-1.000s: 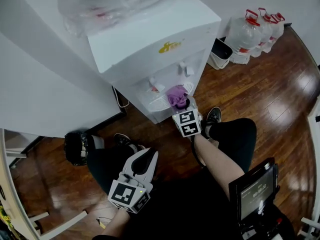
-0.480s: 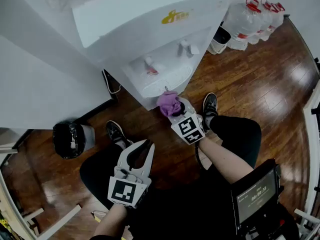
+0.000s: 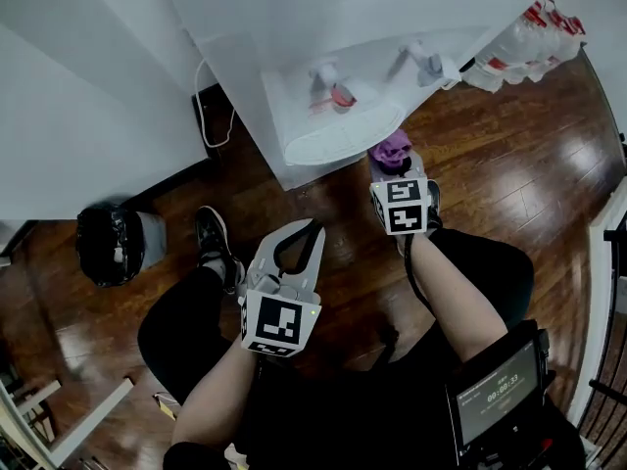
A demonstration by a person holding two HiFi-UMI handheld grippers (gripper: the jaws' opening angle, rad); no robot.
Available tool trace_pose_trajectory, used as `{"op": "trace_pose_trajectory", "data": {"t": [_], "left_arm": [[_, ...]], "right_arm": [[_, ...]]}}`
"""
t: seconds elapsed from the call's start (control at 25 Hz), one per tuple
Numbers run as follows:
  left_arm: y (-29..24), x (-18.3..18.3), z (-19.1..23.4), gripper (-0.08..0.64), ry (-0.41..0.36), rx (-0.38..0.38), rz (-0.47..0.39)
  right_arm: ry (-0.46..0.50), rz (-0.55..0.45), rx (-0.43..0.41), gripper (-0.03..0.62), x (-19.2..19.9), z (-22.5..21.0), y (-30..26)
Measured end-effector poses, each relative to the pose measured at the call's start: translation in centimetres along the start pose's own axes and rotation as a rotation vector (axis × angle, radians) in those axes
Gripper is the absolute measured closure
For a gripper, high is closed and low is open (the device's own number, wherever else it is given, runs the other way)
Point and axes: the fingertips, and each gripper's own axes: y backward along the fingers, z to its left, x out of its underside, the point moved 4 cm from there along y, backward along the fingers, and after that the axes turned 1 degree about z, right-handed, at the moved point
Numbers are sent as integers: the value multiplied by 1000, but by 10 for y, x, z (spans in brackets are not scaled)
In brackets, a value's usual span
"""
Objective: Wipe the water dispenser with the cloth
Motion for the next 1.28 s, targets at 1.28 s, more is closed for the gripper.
{"op": "trace_pose_trajectory", "data": {"t": [1.28], "left_arm": [[17, 10, 19, 515, 100, -27, 32]], "right_arm": [[-129, 248, 85, 449, 106, -37, -85]]}}
